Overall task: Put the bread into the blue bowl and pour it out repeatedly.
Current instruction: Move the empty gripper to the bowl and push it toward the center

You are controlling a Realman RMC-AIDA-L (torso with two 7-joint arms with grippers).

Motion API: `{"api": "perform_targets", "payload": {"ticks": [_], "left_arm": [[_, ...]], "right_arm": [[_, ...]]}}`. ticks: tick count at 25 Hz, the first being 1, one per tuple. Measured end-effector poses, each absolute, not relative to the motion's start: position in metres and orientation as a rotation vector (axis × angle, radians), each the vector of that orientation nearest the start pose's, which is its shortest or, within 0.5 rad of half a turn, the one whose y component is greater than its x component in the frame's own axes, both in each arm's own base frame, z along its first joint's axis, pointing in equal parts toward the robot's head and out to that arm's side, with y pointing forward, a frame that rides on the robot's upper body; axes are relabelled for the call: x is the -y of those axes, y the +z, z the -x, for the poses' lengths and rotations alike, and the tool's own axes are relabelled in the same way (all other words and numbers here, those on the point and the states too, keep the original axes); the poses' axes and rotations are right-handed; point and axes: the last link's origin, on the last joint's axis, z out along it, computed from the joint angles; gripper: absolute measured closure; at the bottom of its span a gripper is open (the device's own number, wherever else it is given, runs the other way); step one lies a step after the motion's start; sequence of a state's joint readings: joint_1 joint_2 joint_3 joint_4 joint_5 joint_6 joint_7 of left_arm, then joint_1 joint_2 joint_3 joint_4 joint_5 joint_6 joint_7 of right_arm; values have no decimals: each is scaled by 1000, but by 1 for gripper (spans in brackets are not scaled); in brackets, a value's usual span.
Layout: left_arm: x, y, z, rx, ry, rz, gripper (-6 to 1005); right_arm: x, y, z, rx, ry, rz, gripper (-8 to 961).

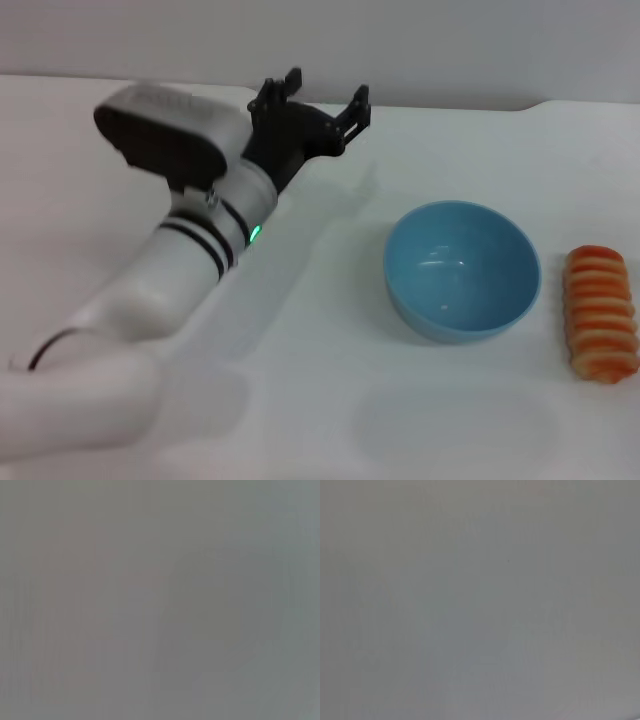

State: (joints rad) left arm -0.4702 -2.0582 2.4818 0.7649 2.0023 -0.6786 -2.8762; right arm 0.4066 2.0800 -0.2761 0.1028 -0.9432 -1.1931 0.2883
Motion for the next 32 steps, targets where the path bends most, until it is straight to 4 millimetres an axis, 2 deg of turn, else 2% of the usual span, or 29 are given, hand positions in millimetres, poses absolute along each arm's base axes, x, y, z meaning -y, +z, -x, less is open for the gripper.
{"api": "perform_targets", "payload": {"ticks": [1, 3, 5, 9, 12, 21, 32], "left_arm": [[-359, -100, 196, 683, -702, 1934, 169], [-366, -97, 191, 705, -681, 1958, 169], [-380, -93, 187, 762, -588, 2022, 169], [-387, -89, 185, 797, -531, 2055, 171], [-397, -77, 172, 929, -431, 2151, 170], [-397, -74, 153, 965, -335, 2286, 169], [-394, -76, 145, 1027, -255, 2367, 170]], "right_arm": [[-294, 1, -384, -818, 670, 1340, 315], [-292, 1, -385, -820, 667, 1338, 314], [-292, 2, -386, -821, 666, 1335, 314], [-291, 2, -386, -822, 665, 1333, 314], [-292, 3, -386, -817, 664, 1332, 314], [-301, 8, -382, -788, 665, 1343, 314], [-300, 8, -383, -787, 660, 1344, 314]]}}
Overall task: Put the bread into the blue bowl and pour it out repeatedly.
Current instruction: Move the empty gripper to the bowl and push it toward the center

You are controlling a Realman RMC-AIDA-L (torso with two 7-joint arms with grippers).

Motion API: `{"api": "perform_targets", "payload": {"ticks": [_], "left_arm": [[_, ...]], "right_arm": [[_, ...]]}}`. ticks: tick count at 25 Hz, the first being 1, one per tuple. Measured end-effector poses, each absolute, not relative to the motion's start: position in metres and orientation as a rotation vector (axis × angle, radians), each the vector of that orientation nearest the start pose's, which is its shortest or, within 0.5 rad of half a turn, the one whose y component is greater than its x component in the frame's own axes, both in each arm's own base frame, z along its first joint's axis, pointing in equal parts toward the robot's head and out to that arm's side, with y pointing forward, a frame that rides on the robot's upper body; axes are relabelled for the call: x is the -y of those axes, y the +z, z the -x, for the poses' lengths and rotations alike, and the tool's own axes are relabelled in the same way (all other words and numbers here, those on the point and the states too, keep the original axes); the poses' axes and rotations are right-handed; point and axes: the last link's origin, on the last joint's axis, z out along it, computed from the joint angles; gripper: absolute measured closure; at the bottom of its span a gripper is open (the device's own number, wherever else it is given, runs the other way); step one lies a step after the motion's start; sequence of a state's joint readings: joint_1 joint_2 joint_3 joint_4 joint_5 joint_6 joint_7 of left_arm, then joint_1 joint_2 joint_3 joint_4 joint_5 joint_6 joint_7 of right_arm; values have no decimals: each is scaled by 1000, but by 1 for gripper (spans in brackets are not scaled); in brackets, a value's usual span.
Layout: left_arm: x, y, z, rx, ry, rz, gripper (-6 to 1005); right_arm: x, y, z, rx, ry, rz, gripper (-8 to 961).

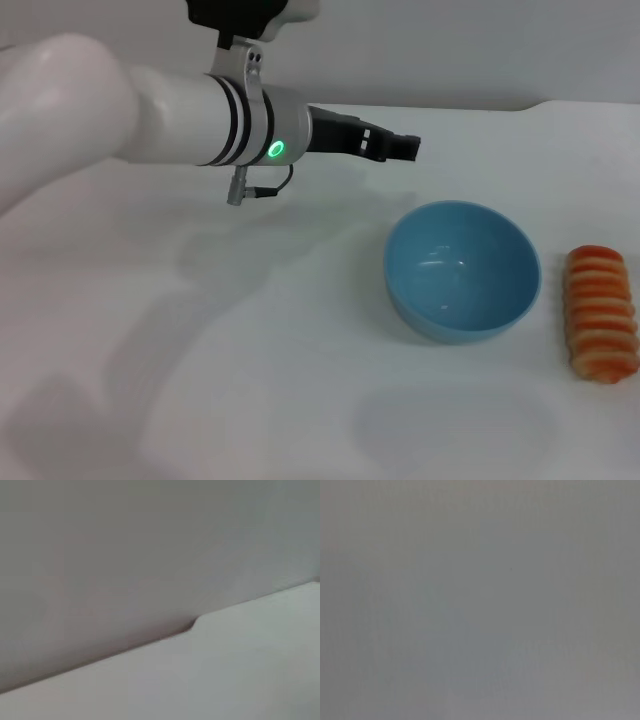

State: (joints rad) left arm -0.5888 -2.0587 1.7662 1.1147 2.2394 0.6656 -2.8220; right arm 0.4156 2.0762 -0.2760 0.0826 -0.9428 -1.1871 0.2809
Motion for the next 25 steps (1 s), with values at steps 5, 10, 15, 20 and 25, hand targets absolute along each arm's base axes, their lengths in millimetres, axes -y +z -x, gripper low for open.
{"api": "perform_targets", "payload": {"ticks": [5, 10, 15, 20, 25], "left_arm": [[-392, -82, 142, 1047, -151, 2440, 169], [-390, -85, 136, 1029, -87, 2488, 170], [-391, -90, 133, 987, -36, 2525, 170], [-396, -97, 137, 1006, 17, 2524, 169], [-397, -104, 142, 1030, 68, 2524, 169]], "right_arm": [[-298, 8, -385, -791, 658, 1340, 314], [-297, 8, -385, -794, 655, 1339, 315], [-297, 7, -385, -796, 655, 1340, 315], [-297, 7, -385, -796, 654, 1342, 315], [-297, 7, -386, -796, 653, 1340, 314]]}}
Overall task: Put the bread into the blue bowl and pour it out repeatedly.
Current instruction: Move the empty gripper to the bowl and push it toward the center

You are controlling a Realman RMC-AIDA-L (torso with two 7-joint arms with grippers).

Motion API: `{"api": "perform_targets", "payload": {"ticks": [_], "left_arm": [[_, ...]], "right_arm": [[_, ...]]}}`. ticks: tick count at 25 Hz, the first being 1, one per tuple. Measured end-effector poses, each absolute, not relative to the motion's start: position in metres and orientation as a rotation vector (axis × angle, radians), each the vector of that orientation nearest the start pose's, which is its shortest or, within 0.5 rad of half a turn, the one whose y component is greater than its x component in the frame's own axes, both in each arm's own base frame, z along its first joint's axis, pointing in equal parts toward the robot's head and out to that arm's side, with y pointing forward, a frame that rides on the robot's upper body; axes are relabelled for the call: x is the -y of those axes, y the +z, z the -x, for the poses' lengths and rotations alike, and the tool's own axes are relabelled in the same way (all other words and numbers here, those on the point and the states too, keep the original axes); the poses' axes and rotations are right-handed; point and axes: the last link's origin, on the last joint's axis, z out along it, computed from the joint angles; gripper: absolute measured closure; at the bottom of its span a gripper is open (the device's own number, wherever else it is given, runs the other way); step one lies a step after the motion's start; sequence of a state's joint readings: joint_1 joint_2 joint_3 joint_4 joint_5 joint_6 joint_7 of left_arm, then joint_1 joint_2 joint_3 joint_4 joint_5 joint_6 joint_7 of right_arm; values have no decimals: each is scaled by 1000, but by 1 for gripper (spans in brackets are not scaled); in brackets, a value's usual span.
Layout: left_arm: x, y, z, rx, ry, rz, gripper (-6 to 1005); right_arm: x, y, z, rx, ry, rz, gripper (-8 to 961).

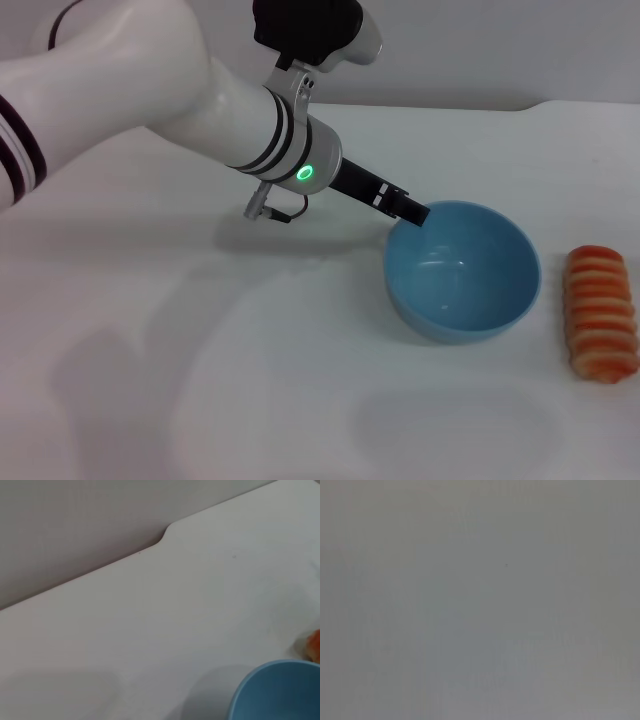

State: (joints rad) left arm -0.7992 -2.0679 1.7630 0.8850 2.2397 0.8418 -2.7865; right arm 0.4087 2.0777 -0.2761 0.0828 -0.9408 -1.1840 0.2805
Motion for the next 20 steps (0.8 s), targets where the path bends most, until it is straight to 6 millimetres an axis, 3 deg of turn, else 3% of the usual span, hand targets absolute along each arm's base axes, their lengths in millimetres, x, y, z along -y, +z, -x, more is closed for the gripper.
{"api": "perform_targets", "payload": {"ticks": [20], "left_arm": [[-389, -125, 157, 1128, 93, 2519, 169]], "right_arm": [[-300, 7, -386, -803, 645, 1341, 314]]}}
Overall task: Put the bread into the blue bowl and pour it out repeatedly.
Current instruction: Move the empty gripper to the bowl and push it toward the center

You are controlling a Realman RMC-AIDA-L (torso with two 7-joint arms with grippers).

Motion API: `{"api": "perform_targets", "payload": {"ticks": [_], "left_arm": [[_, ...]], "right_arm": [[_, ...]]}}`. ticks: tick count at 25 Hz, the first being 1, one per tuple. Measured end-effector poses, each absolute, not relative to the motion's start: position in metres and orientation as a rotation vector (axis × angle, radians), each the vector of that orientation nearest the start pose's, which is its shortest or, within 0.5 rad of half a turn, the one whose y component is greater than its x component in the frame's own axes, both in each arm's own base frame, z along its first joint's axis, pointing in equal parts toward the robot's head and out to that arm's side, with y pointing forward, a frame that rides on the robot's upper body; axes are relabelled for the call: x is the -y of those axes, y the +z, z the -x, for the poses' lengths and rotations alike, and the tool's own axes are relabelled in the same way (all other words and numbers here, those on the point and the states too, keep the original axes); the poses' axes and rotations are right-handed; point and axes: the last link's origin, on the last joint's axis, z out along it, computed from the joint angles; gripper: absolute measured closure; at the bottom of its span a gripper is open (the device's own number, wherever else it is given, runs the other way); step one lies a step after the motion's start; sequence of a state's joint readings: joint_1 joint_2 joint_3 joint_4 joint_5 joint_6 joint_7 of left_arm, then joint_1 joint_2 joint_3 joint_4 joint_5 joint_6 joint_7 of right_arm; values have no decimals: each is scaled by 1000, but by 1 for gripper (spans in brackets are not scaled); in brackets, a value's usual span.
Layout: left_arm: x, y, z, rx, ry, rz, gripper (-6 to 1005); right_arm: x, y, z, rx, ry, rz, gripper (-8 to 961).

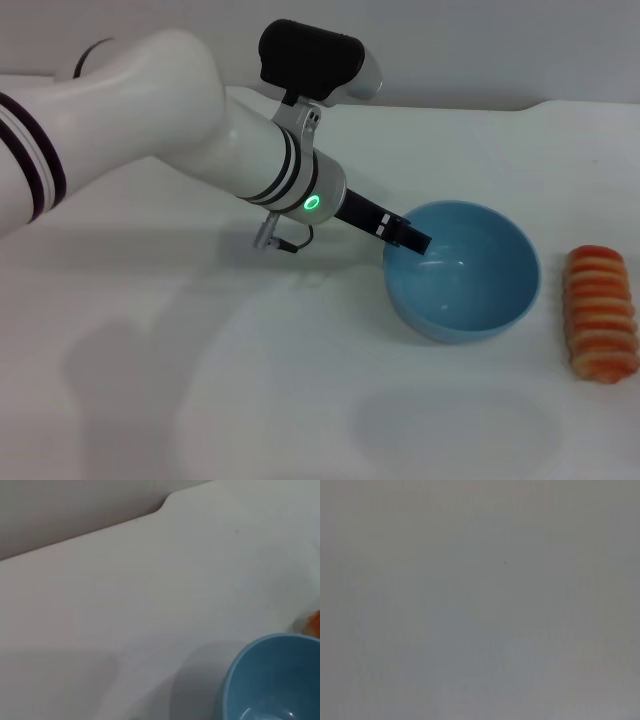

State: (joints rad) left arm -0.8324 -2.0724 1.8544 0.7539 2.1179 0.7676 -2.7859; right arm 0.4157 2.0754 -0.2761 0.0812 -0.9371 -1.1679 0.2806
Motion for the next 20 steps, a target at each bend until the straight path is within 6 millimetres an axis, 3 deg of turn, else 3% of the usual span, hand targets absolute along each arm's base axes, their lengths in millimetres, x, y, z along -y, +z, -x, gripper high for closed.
{"api": "perform_targets", "payload": {"ticks": [20], "left_arm": [[-383, -139, 173, 1224, 72, 2467, 170]], "right_arm": [[-296, 6, -389, -812, 637, 1338, 315]]}}
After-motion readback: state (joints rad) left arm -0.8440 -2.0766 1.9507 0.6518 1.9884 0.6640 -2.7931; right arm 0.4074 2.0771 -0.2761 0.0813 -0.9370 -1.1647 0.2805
